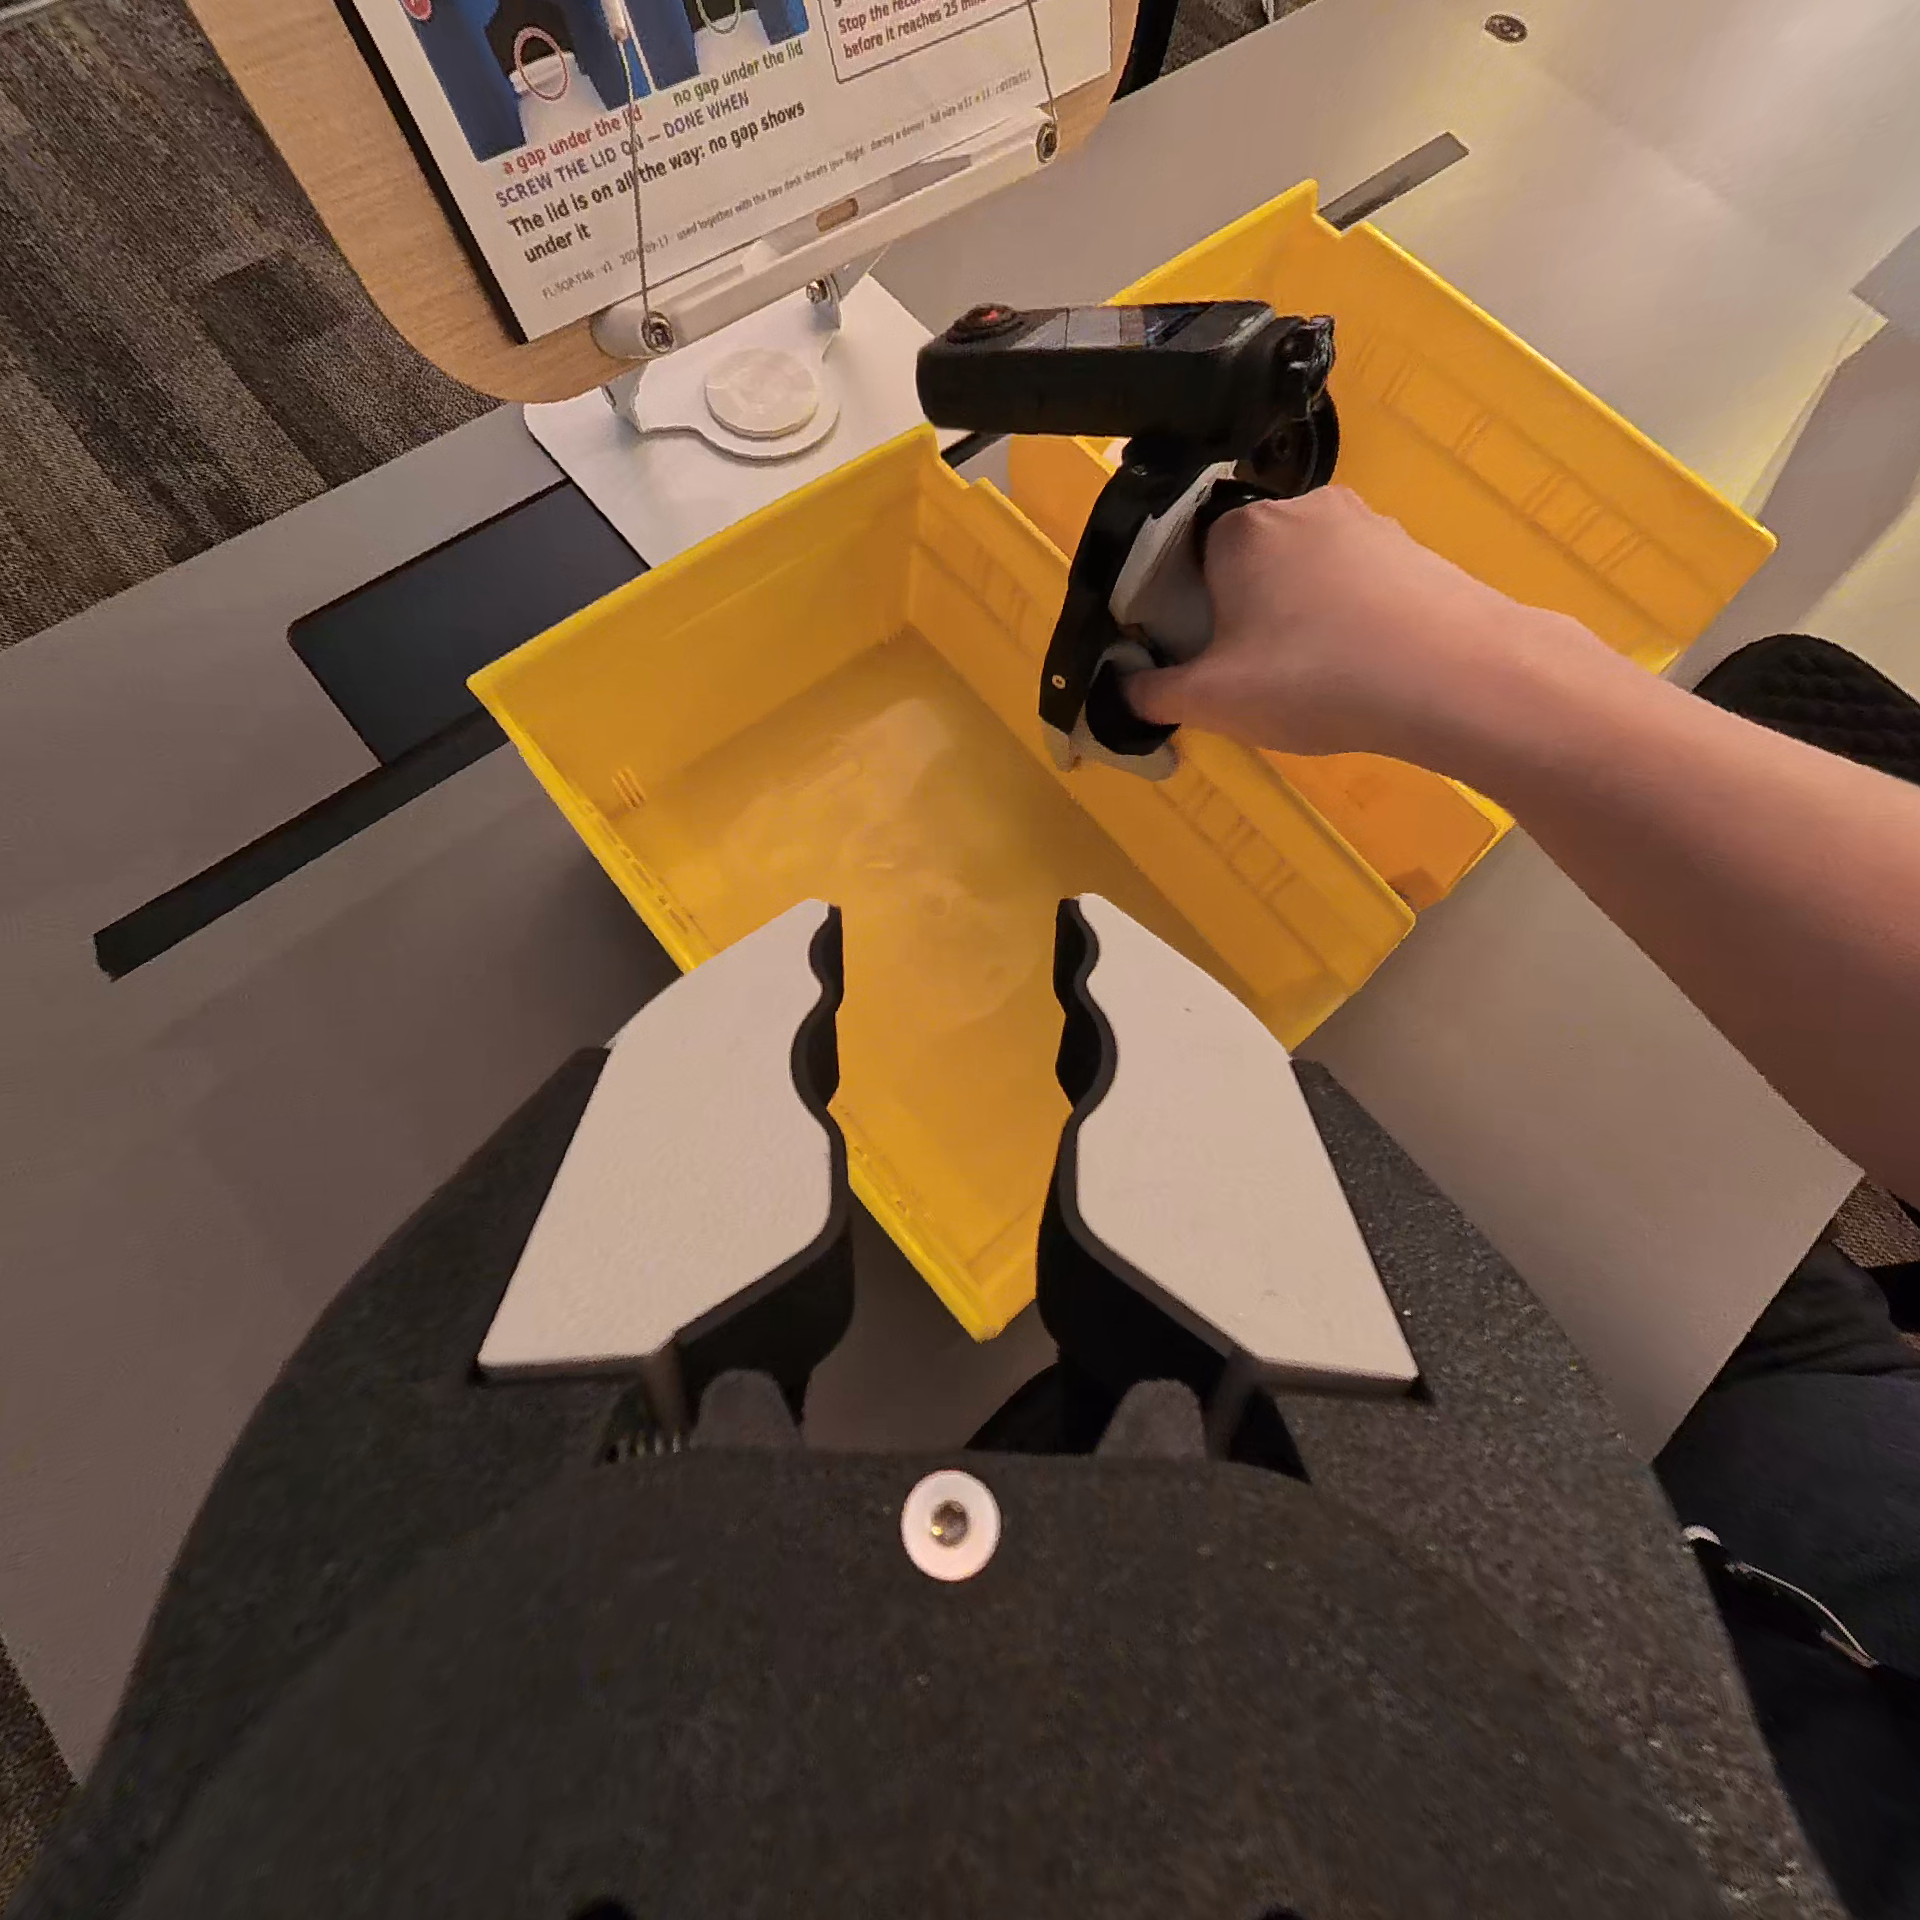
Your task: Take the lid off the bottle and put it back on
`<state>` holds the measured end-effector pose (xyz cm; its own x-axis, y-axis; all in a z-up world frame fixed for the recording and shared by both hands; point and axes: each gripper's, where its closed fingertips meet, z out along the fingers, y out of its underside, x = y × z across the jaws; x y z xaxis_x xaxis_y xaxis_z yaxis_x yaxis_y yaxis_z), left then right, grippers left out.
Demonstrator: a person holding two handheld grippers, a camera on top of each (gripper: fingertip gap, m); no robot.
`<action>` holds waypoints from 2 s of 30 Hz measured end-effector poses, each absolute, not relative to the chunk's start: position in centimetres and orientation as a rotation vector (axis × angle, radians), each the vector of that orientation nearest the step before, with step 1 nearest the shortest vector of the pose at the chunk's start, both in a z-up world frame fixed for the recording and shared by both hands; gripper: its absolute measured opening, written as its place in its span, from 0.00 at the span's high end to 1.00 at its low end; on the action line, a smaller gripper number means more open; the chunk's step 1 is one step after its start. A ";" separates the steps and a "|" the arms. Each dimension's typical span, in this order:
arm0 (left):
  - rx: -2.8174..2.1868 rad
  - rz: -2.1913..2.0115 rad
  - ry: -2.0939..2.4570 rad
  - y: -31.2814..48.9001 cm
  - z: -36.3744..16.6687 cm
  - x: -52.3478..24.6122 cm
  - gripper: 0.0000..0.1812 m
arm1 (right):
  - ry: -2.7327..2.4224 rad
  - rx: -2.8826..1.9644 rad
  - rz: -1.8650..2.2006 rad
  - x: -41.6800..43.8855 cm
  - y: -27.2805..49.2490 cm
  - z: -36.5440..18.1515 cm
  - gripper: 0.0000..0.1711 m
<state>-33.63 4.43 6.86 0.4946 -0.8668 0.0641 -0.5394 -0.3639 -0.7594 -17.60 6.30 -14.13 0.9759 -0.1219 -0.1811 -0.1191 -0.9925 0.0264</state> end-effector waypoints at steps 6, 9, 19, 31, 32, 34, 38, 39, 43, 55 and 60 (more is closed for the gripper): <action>-2.058 -0.616 1.147 4.6 6.8 -33.7 0.79 | -0.209 3.084 -0.281 -17.6 6.2 -14.1 0.97; -2.060 -0.619 1.145 4.7 6.7 -33.7 0.79 | -0.221 3.082 -0.289 -17.7 6.2 -14.1 0.97; -2.035 -0.652 1.108 4.7 7.6 -34.1 0.79 | -0.216 3.033 -0.333 -18.5 5.5 -14.0 0.98; -1.795 -0.772 0.949 3.9 13.2 -35.2 0.78 | -0.137 2.958 -0.430 -20.4 4.8 -11.1 0.98; -1.748 -0.794 0.925 3.4 14.3 -35.6 0.78 | -0.137 2.971 -0.454 -20.4 5.1 -10.1 0.98; -1.643 -0.839 0.874 2.4 16.6 -36.5 0.78 | -0.132 3.018 -0.476 -20.1 5.8 -7.9 0.98; -1.448 -0.927 0.723 0.4 20.5 -39.0 0.78 | -0.095 3.108 -0.436 -17.6 6.8 -3.0 0.98; -1.408 -0.942 0.679 0.1 21.2 -39.6 0.78 | -0.094 3.125 -0.429 -16.7 6.7 -1.7 0.98; -1.385 -0.998 0.699 -1.0 21.5 -39.7 0.76 | -0.169 3.155 -0.425 -11.3 4.3 2.8 0.98; -1.893 -1.060 1.218 -1.0 7.7 -24.3 0.66 | -0.762 3.141 -0.219 12.7 -11.4 7.9 0.97; -2.035 -1.187 1.280 -2.1 1.9 -18.3 0.59 | -0.893 3.098 -0.237 19.5 -17.3 5.3 0.97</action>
